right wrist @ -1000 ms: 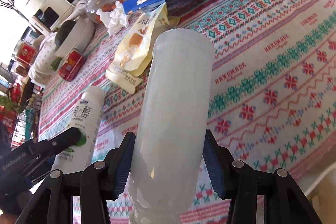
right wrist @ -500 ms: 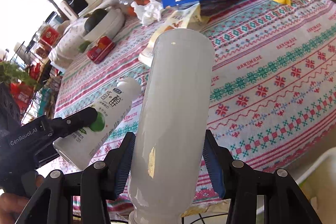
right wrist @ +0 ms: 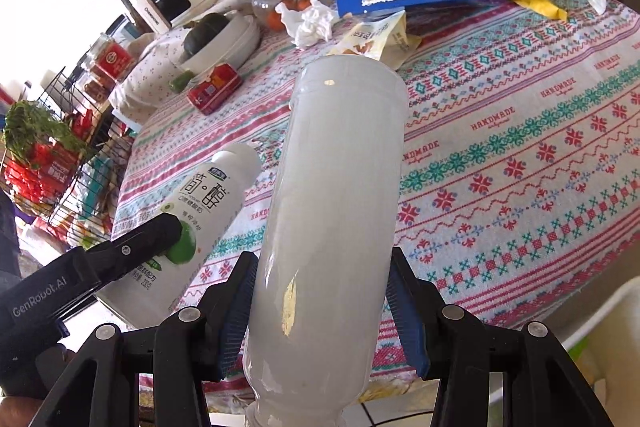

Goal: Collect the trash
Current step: 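Lift both bottles and carry them over the white bin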

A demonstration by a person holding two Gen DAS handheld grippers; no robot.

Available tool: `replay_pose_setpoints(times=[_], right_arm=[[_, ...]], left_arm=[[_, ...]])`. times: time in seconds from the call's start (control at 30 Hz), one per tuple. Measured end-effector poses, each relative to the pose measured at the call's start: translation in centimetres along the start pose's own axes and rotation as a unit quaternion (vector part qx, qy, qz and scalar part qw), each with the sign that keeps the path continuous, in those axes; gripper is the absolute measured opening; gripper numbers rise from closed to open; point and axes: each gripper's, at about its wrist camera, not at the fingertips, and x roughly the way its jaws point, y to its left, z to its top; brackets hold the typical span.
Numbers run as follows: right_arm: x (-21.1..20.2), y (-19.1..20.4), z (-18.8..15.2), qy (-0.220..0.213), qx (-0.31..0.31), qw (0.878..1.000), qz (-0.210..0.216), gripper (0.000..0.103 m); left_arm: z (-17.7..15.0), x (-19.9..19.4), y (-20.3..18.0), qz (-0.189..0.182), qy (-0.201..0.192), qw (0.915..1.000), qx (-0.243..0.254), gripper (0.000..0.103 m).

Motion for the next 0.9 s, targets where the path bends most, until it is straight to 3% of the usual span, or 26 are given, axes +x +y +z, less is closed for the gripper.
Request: replay_pose_setpoints(times=[0.13, 0.37, 0.57, 0.7, 0.9], right_arm=[[-0.7, 0.2, -0.2, -0.006, -0.003, 1.0, 0.002, 0.055], [-3.9, -0.8, -1.3, -0.024, 0.016, 1.0, 0.013, 0.055], [-8.7, -2.9, -3.4, -0.047, 0.039, 0.998, 0.006, 0.055], [-11.5, -4.6, -5.4, -0.053, 0.059, 0.997, 0.011, 0.055], [-13.2, -8.1, -8.7, -0.043, 0.063, 0.995, -0.066, 0.055]], left_arm=[[-0.3, -1.2, -0.6, -0.009, -0.015, 0.9997, 0.016, 0.05], [-1.9, -3.4, -3.4, -0.059, -0.015, 0.9974, 0.037, 0.05], [-4.7, -4.5, -7.5, -0.123, 0.013, 0.9892, 0.079, 0.05], [-7.3, -4.1, -10.4, -0.144, 0.042, 0.9827, 0.108, 0.051], [-11.4, -2.0, -14.2, -0.16, 0.101, 0.97, 0.152, 0.051]])
